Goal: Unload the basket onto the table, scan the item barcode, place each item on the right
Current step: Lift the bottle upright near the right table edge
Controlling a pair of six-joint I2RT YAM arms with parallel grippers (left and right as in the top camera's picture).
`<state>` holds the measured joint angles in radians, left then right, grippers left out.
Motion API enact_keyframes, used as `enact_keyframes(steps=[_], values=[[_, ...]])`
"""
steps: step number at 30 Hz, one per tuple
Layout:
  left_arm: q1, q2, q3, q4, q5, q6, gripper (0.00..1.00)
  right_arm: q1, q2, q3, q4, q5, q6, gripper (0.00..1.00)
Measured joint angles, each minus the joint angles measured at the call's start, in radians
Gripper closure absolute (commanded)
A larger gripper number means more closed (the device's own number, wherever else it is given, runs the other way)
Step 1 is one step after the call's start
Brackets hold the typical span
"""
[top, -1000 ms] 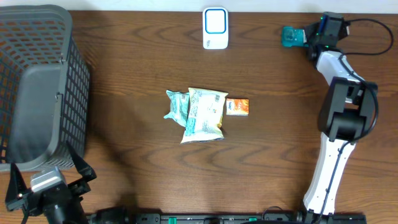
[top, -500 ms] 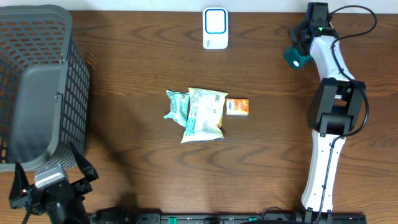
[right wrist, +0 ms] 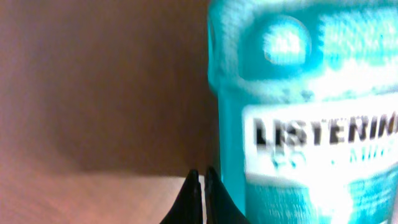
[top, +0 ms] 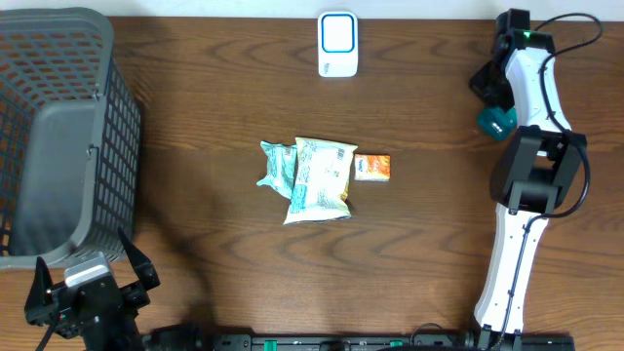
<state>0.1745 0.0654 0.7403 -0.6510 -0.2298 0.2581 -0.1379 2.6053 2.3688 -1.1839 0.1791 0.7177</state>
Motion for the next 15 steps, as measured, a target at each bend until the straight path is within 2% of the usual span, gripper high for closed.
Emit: enact_keyframes(steps=[4,5,7,8,12,15], values=[[0.000,0.000,0.000,0.000,0.000,0.000,0.02,0.006,-0.024,0.000,-0.094,0.001,-0.010,0.98],[0.000,0.000,0.000,0.000,0.000,0.000,0.02,0.006,-0.034,0.000,-0.106,0.000,-0.011,0.86],[0.000,0.000,0.000,-0.005,0.000,0.000,0.02,0.006,-0.067,0.000,-0.131,0.001,-0.012,0.24],[0.000,0.000,0.000,-0.011,0.000,0.000,0.02,0.006,-0.086,0.000,-0.137,0.002,-0.015,0.01],[0.000,0.000,0.000,-0.080,0.000,0.000,0.02,0.005,-0.177,0.000,-0.121,0.005,-0.021,0.01],[0.000,0.000,0.000,-0.110,0.000,0.000,0.02,0.005,-0.229,0.005,-0.106,0.029,-0.078,0.01]])
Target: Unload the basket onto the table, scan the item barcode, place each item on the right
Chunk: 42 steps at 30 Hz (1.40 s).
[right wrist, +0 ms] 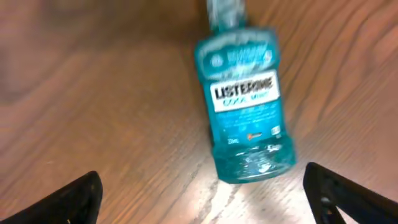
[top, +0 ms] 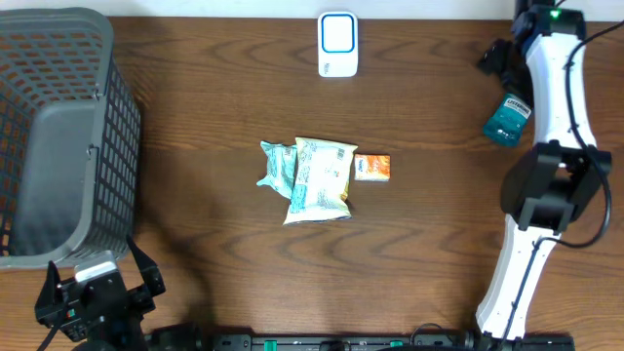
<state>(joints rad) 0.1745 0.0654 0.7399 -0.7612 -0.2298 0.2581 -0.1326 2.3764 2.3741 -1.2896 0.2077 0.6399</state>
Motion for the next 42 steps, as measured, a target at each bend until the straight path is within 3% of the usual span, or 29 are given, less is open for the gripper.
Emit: enact_keyframes(steps=[4,13,23,33,42], values=[[0.000,0.000,0.000,0.001,0.000,0.000,0.02,-0.010,-0.009,0.000,0.005,0.034,-0.067,0.01],[0.000,0.000,0.000,0.001,0.000,0.000,0.02,-0.100,0.128,-0.009,-0.010,0.055,-0.030,0.01],[0.000,0.000,0.000,0.001,0.000,0.000,0.02,-0.096,0.165,-0.015,0.054,0.039,-0.156,0.01],[0.000,0.001,0.000,0.000,0.000,0.000,0.02,-0.089,0.237,0.000,0.042,0.025,-0.187,0.25],[0.000,0.001,0.000,0.000,0.000,0.000,0.02,-0.087,0.240,0.010,0.016,0.060,-0.214,0.59]])
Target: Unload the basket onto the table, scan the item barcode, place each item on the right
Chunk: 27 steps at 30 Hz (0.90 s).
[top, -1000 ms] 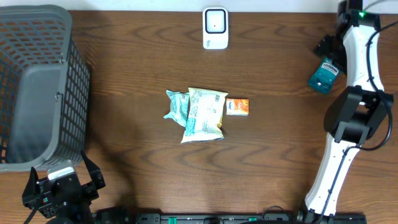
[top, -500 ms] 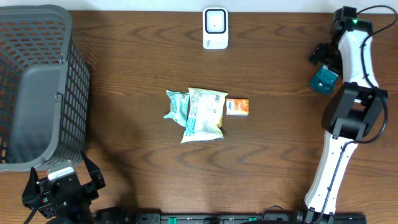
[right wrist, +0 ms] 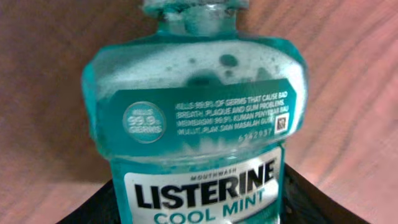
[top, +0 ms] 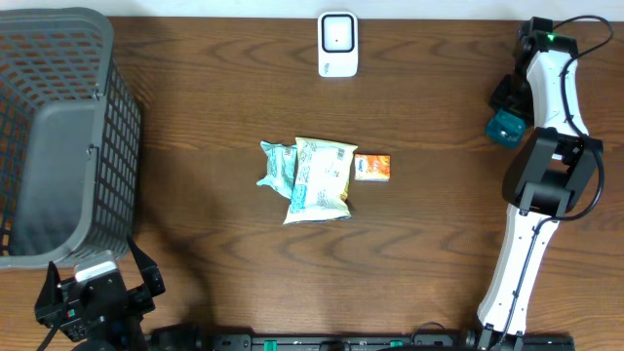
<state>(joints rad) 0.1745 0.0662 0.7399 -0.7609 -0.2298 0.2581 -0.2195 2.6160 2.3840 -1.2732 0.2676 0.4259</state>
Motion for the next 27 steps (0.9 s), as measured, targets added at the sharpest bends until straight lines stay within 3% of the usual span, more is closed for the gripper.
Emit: enact_keyframes(steps=[7,11,13,17,19,22,25,27], values=[[0.000,0.000,0.000,0.000,0.000,0.000,0.02,-0.014,-0.001,0.010,-0.042,-0.114,-0.097,0.66],[0.000,0.000,0.000,-0.009,0.000,0.000,0.02,-0.024,-0.006,0.011,-0.061,-0.240,-0.162,0.32],[0.000,0.000,0.000,-0.014,0.000,0.000,0.02,-0.024,-0.006,0.006,-0.056,-0.234,-0.174,0.27],[0.000,0.000,0.000,-0.015,0.000,0.000,0.02,-0.017,-0.008,-0.031,-0.006,-0.203,-0.187,0.25],[0.000,0.000,0.000,-0.016,0.000,0.000,0.02,-0.017,-0.016,-0.051,0.023,-0.201,-0.195,0.37],[0.000,0.000,0.000,-0.017,0.000,0.000,0.02,-0.016,-0.050,-0.116,0.097,-0.196,-0.198,0.64],[0.000,0.000,0.000,-0.017,0.000,0.000,0.02,-0.010,-0.083,-0.175,0.138,-0.167,-0.204,0.77],[0.000,0.000,0.000,-0.017,0.000,0.000,0.02,0.005,-0.140,-0.180,0.142,-0.074,-0.207,0.78]])
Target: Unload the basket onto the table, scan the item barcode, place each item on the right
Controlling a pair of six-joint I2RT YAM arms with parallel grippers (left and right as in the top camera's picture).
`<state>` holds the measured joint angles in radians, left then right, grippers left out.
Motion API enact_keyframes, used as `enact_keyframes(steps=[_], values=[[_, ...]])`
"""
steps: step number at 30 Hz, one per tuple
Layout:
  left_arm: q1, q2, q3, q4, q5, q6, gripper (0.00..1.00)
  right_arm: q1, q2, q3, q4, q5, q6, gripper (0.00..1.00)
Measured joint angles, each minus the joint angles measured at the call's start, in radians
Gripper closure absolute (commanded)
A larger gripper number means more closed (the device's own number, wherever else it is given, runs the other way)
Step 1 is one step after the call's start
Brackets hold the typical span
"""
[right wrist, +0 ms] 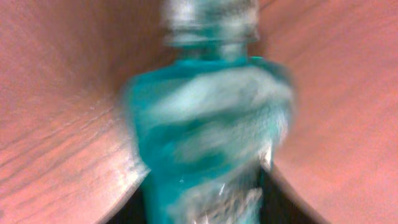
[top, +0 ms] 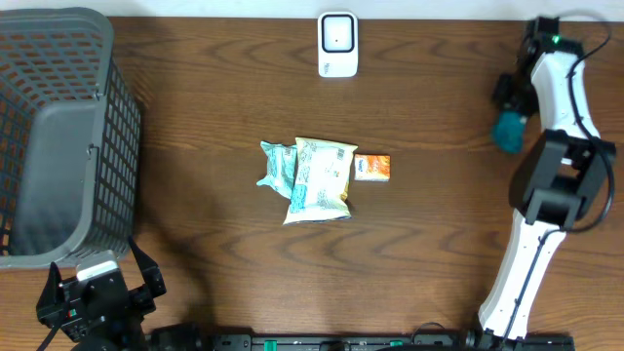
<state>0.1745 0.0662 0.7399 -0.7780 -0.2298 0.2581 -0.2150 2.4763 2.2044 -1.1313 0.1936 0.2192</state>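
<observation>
A teal Listerine mouthwash bottle (right wrist: 205, 124) fills the right wrist view, blurred, cap end away from the camera. My right gripper (right wrist: 202, 214) has a dark finger against each side of it and is shut on it. From overhead the bottle (top: 507, 131) shows as a narrow teal shape at the table's far right, just under my right gripper (top: 510, 105). The white barcode scanner (top: 337, 44) stands at the back edge, centre. My left gripper (top: 96, 289) rests open at the front left corner, holding nothing.
A grey mesh basket (top: 58, 136) takes up the left side. Mid-table lie a pale green snack bag (top: 320, 178), a smaller teal packet (top: 276, 163) and a small orange box (top: 371, 167). The right arm's white links (top: 526, 244) run along the right edge.
The bottle now shows narrower from overhead and is motion-blurred in the wrist view, its label no longer readable. The right gripper's fingers sit tight against its sides. The left arm is unchanged.
The right gripper was shut and empty beside the bottle. Then it stood open above the bottle, which lay flat, label up. Then its fingers straddled the bottle close up, and now they are shut on it and the bottle has shifted.
</observation>
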Motion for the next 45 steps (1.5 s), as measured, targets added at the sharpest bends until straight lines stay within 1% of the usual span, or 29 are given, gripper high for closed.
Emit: enact_keyframes(steps=[2,4,8,11,15,20,21,24,27,28,32,35,37,38,39,40,41,43,44,45], values=[[0.000,0.000,0.000,0.000,0.000,0.000,0.02,-0.007,-0.008,-0.001,0.016,-0.037,0.000,0.78],[0.000,0.000,0.000,0.000,0.000,0.000,0.02,-0.006,0.011,0.001,0.012,-0.026,-0.011,0.76],[0.000,0.000,0.000,-0.004,0.000,0.000,0.02,-0.012,0.016,0.022,-0.022,-0.046,-0.042,0.69],[0.000,0.000,0.000,-0.005,0.000,0.000,0.02,-0.016,0.024,0.027,-0.027,-0.068,-0.053,0.68],[0.000,0.000,0.000,-0.004,0.000,0.000,0.02,-0.014,0.026,0.027,-0.033,-0.050,-0.053,0.69],[0.000,0.000,0.000,-0.004,0.000,0.000,0.02,-0.006,0.033,0.019,-0.062,0.065,-0.019,0.67],[0.000,0.000,0.000,-0.004,0.000,0.000,0.02,-0.005,0.035,0.016,-0.065,0.092,-0.014,0.68],[0.000,0.000,0.000,-0.004,0.000,0.000,0.02,-0.006,0.040,0.004,-0.069,0.154,-0.002,0.74],[0.000,0.000,0.000,-0.004,0.000,0.000,0.02,-0.009,0.044,-0.002,-0.073,0.194,0.005,0.83],[0.000,0.000,0.000,-0.004,0.000,0.000,0.02,-0.010,0.044,-0.003,-0.073,0.200,0.007,0.85],[0.000,0.000,0.000,-0.004,0.000,0.000,0.02,-0.012,0.045,-0.003,-0.074,0.204,0.008,0.85],[0.000,0.000,0.000,-0.004,0.000,0.000,0.02,-0.012,0.045,-0.003,-0.074,0.203,0.008,0.83],[0.000,0.000,0.000,-0.004,0.000,0.000,0.02,-0.012,0.045,-0.003,-0.074,0.200,0.008,0.76],[0.000,0.000,0.000,-0.004,0.000,0.000,0.02,-0.012,0.045,-0.003,-0.074,0.198,0.008,0.67],[0.000,0.000,0.000,-0.004,0.000,0.000,0.02,-0.012,0.045,-0.003,-0.074,0.198,0.008,0.56],[0.000,0.000,0.000,-0.004,0.000,0.000,0.02,-0.011,0.045,-0.003,-0.077,0.197,0.010,0.34],[0.000,0.000,0.000,-0.004,0.000,0.000,0.02,-0.012,0.047,-0.003,-0.080,0.179,0.014,0.20],[0.000,0.000,0.000,-0.004,0.000,0.000,0.02,-0.014,0.064,0.005,-0.111,0.161,0.017,0.16],[0.000,0.001,0.000,-0.004,0.000,0.000,0.02,-0.013,0.063,0.016,-0.122,0.100,0.018,0.11],[0.000,0.001,0.000,-0.006,0.000,0.000,0.02,-0.007,0.066,0.030,-0.146,0.077,0.022,0.09]])
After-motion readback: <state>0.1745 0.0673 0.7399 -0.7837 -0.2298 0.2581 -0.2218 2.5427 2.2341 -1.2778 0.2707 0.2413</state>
